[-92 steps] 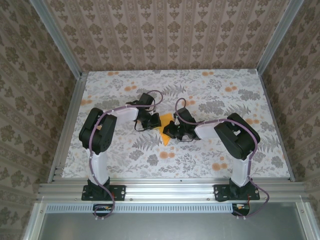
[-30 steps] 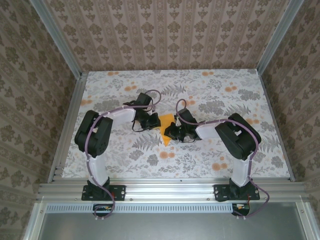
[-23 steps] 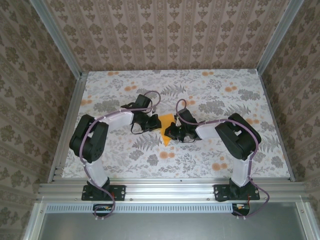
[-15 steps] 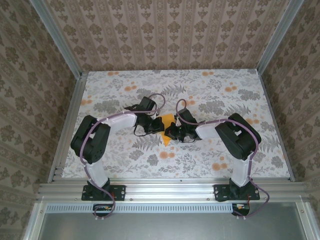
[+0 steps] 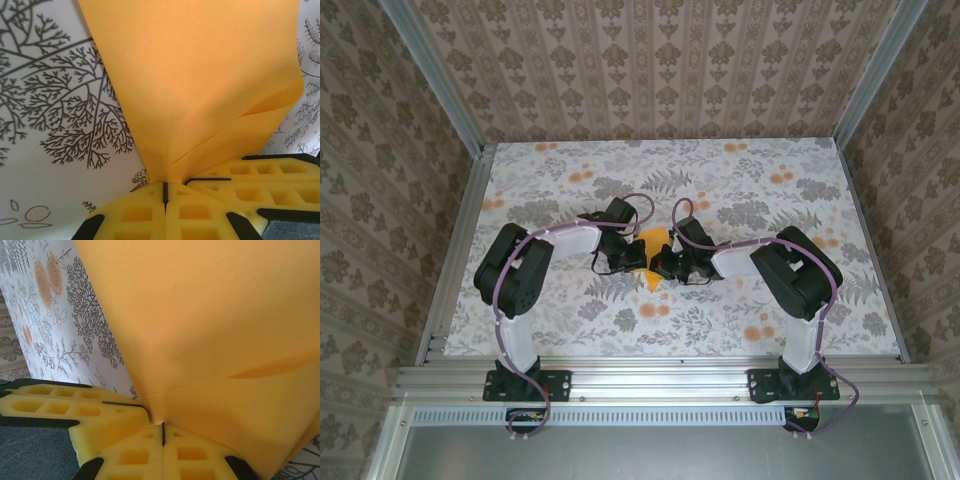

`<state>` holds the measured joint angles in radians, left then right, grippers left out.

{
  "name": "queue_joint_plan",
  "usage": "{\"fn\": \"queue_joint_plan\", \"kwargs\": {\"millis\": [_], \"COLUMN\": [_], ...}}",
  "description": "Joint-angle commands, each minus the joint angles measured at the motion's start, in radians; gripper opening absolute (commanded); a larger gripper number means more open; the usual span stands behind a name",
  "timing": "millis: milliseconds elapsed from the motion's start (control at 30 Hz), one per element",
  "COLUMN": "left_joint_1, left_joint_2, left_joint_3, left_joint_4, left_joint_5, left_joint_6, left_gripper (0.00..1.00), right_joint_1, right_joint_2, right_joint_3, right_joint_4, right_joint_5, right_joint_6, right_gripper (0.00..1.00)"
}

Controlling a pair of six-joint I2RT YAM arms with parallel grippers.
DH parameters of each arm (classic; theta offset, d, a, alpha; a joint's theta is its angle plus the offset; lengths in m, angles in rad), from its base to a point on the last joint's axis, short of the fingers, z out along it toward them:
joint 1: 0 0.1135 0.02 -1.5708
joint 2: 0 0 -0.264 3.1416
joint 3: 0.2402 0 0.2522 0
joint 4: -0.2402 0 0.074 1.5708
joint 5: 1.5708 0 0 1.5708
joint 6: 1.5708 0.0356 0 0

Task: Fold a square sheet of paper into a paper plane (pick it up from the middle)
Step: Third fold the triangle at the center of the table.

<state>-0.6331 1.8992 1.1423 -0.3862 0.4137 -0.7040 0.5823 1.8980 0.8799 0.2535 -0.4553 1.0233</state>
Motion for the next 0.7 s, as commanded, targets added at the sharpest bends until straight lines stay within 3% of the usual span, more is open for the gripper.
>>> {"fn": "queue_joint_plan", "kwargs": {"millis": [0, 367, 667], "left_joint_1": [-0.007, -0.023, -0.035], "left_joint_2": [0.026, 0.057, 0.075], "left_joint_3": [0.021, 0.029, 0.031], "left_joint_4": [-0.041, -0.100, -0.138], "left_joint_5": [-0.054, -0.092, -0.123], "left_joint_6": [-0.012, -0.029, -0.045], "left_gripper": [0.04, 0.02, 0.00], "right_joint_1": [-0.004, -0.004, -0.003], "right_joint_2": [0.022, -0.068, -0.099], "right_joint_3": [-0.009, -0.016, -0.063], "right_joint_4": [-0.093, -0.076, -0.077], "right_joint_5": [0.019, -0.094, -0.103], "right_joint_6": [-0.009, -0.044, -0.035], "right_gripper": [0.00, 0.02, 0.03]}}
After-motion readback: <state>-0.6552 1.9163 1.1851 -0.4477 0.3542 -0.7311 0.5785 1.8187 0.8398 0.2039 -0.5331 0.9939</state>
